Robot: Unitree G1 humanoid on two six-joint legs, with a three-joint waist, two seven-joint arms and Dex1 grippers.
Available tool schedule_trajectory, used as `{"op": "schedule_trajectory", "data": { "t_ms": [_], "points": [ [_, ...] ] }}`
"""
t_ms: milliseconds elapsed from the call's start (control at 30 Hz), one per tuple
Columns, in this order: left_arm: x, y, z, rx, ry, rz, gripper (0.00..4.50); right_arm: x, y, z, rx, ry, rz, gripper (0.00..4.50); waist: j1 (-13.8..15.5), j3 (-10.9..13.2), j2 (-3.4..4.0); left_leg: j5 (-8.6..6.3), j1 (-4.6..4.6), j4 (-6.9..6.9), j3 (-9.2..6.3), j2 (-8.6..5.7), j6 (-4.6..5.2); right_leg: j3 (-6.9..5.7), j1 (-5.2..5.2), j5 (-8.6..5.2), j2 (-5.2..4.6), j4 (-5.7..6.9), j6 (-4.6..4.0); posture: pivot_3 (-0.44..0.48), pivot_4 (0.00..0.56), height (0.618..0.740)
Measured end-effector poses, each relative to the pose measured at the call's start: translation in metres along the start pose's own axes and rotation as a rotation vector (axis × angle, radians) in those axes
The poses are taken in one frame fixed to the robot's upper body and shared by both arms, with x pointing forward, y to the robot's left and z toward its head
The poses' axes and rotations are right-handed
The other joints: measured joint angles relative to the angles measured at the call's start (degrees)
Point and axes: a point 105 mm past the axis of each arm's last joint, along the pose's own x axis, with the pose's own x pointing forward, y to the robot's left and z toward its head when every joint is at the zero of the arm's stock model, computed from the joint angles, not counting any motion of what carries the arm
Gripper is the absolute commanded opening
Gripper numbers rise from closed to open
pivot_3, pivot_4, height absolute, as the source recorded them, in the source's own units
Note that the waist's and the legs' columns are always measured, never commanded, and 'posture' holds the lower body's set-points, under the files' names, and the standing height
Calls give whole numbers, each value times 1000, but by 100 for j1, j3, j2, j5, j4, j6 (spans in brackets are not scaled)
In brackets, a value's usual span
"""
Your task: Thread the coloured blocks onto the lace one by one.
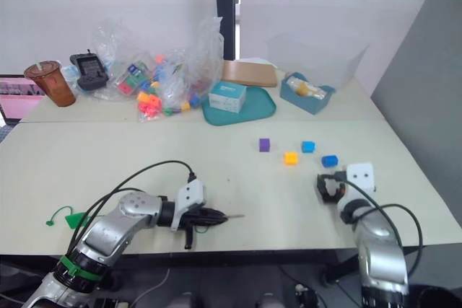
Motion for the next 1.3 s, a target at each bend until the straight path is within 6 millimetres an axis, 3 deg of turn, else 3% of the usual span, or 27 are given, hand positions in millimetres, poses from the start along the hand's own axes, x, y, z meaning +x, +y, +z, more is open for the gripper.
{"op": "schedule_trajectory", "data": {
  "t_ms": [267, 300, 567, 833, 933, 1100, 1233, 1300],
  "points": [
    [2, -1, 1, -2, -9, 16, 0, 39, 2, 2, 12, 6, 12, 4483, 8, 0, 1, 0, 0, 1, 3, -1, -1, 2, 0, 0, -3, 0, 0, 0, 150, 740],
    [2, -1, 1, -3, -9, 18, 0, 43, 0, 3, 16, 7, 7, 3968, 5, 0, 1, 0, 0, 1, 4, -1, -1, 2, 0, 0, -3, 0, 0, 0, 150, 740],
    [2, 0, 1, -3, -10, 27, 0, 49, -5, 2, 31, -1, -12, 1299, 14, 0, 2, 0, 0, 1, 5, -1, -1, 2, 0, 0, -5, 0, 0, 0, 150, 740],
    [3, 0, 2, -2, -13, 26, 0, 33, 0, 2, 77, -28, -35, 1218, 13, 0, 3, 0, -3, 0, 4, 0, -1, 3, -2, 0, -5, 1, 0, 0, 150, 740],
    [3, 0, 3, 2, -16, 25, 0, 6, 20, 12, 88, -71, -19, 1218, 19, -1, 10, 0, -12, -2, 1, 1, -1, 1, -7, 0, -4, 1, 1, 0, 150, 740],
    [3, 2, 6, 8, -21, 27, 0, -54, 94, 25, 84, -98, 120, 1218, 2, -2, 12, 0, -14, -2, -2, 0, -1, 0, -10, 0, -3, 1, 1, 0, 150, 740],
    [2, 2, 4, -4, -12, 26, 0, -84, 142, 14, 81, -39, 239, 1218, 1, -2, 12, 0, -14, 0, -3, -1, -1, -2, -9, -1, -3, -2, 3, 0, 150, 740],
    [1, 1, 3, -6, -9, 21, 0, -86, 147, 5, 51, -4, 250, 1218, 4, -1, 12, 0, -14, 0, -2, -2, -1, -2, -8, -1, -4, -4, 3, 0, 150, 740]
  ]
}}
